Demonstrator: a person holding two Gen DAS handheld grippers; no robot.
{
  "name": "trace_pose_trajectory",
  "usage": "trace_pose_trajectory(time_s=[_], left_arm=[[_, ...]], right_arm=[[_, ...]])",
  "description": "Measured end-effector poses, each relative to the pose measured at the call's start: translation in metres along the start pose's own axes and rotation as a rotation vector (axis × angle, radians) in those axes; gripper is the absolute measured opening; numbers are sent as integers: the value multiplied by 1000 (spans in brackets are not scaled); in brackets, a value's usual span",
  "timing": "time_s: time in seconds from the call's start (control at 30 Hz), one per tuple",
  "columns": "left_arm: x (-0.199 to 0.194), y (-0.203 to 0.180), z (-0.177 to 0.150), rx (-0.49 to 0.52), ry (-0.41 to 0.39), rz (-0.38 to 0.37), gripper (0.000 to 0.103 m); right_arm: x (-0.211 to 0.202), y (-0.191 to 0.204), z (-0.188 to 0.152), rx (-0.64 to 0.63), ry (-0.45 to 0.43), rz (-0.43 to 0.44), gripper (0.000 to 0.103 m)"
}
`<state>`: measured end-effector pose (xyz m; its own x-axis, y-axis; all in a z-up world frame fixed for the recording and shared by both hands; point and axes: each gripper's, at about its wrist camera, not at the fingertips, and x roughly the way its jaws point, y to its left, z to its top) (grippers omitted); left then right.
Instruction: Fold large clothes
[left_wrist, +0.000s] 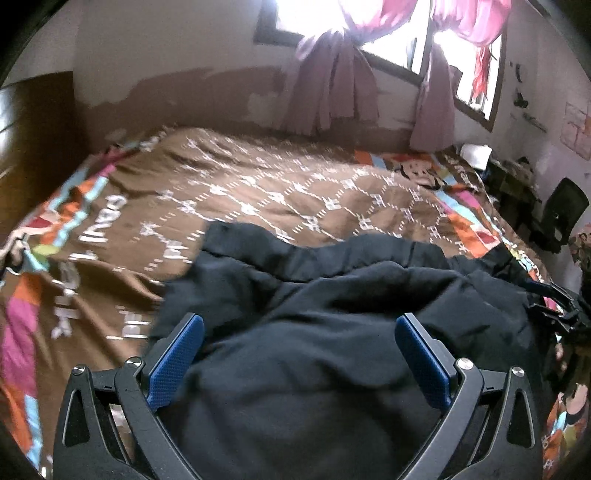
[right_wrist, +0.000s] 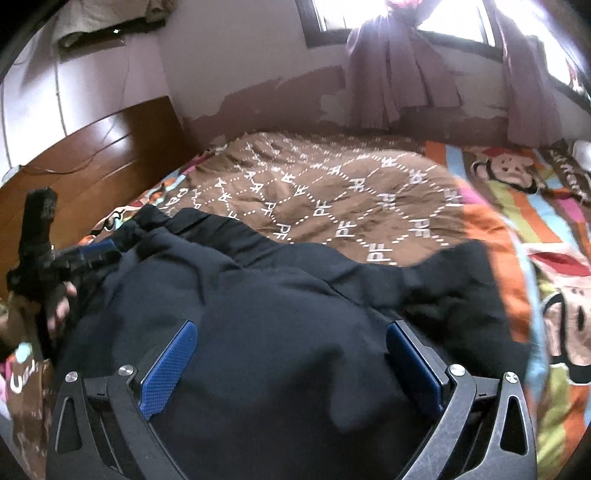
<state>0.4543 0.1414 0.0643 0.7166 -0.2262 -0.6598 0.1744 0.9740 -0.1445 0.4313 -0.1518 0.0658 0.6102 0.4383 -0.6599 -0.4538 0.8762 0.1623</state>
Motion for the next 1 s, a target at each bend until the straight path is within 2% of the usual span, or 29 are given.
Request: trace_pose_trajectory(time_s=[0.13, 0.23, 0.33, 0.4, 0.57, 0.67, 0.77, 0.8, 0.87, 1.0], left_arm=[[-15, 28, -4, -56, 6, 11, 102], [-14, 54, -11, -136, 47, 27, 102], [-8, 78, -19, -214, 94, 3, 102], [-1, 91, -24, -260, 130, -42, 102], [13, 106, -28, -335, 217, -172, 102], [23, 107, -32, -341, 279, -239, 102], [40, 111, -42, -359, 382, -311, 102], [44, 115, -43, -375, 391, -330, 102], [45, 120, -43, -386, 383, -358, 102], [40, 123, -45, -374, 364, -379, 102]], right_arm=[[-35, -29, -20, 56, -13, -88, 103], [-52, -52, -34, 163, -18, -92, 103], [-59, -75, -47, 269, -19, -70, 103], [-58, -84, -50, 306, -17, -70, 103], [-45, -95, -50, 369, 5, 30, 103], [-32, -99, -50, 390, 48, 56, 103], [-9, -109, -61, 476, 130, 153, 103], [0, -115, -69, 543, 152, 202, 103], [-2, -121, -79, 609, 108, 242, 103], [-4, -122, -82, 612, 88, 266, 103]])
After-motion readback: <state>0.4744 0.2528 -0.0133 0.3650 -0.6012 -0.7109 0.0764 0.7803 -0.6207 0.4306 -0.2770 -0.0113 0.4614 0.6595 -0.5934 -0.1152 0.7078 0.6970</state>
